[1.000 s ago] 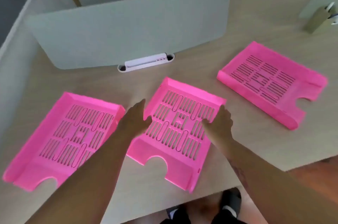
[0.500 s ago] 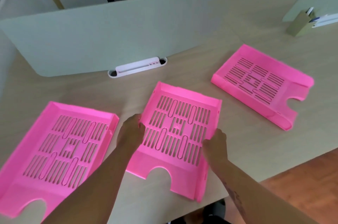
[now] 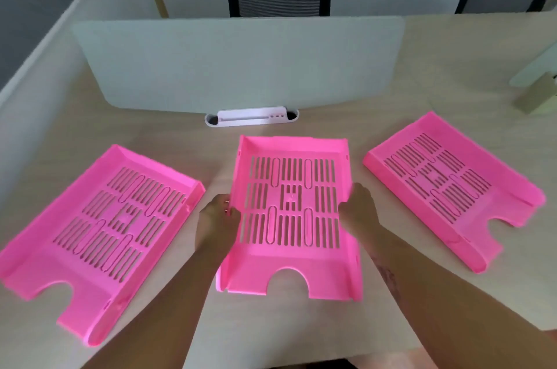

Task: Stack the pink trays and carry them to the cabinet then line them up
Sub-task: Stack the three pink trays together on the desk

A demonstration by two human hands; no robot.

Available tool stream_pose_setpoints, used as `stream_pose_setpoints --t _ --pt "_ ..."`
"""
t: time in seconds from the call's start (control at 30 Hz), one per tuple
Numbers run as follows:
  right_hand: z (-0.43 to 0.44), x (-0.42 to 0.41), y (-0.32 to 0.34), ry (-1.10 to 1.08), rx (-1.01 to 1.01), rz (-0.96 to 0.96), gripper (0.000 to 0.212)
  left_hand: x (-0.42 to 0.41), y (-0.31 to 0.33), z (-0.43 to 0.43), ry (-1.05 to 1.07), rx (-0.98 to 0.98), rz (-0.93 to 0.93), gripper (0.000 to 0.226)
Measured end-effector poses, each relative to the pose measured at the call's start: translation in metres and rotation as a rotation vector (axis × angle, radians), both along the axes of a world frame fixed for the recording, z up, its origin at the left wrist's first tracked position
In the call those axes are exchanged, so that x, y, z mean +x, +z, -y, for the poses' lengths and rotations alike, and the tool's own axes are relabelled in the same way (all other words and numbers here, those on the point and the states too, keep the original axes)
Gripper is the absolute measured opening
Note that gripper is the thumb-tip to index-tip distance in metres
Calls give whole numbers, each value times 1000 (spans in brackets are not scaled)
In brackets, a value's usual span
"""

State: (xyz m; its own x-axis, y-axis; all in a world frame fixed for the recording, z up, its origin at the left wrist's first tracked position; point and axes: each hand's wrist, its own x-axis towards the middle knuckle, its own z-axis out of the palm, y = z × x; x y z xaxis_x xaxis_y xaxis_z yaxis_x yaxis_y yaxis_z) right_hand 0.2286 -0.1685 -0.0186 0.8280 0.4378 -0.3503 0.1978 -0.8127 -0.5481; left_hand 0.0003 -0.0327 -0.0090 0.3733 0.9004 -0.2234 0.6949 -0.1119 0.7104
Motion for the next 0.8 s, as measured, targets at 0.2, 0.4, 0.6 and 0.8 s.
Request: stream_pose_setpoints --t 0.2,0.4,0.6,0.8 --pt "-5 21 -15 117 -4 -75 42 7 -8 18 152 -40 3 28" --pt "3 25 -22 157 0 -152 44 10 -21 35 222 -48 -40 31" --pt "3 21 1 320 -44 137 53 2 -8 32 263 27 -88 40" --pt "-68 -12 53 542 192 178 50 -42 41 -8 344 214 -82 33"
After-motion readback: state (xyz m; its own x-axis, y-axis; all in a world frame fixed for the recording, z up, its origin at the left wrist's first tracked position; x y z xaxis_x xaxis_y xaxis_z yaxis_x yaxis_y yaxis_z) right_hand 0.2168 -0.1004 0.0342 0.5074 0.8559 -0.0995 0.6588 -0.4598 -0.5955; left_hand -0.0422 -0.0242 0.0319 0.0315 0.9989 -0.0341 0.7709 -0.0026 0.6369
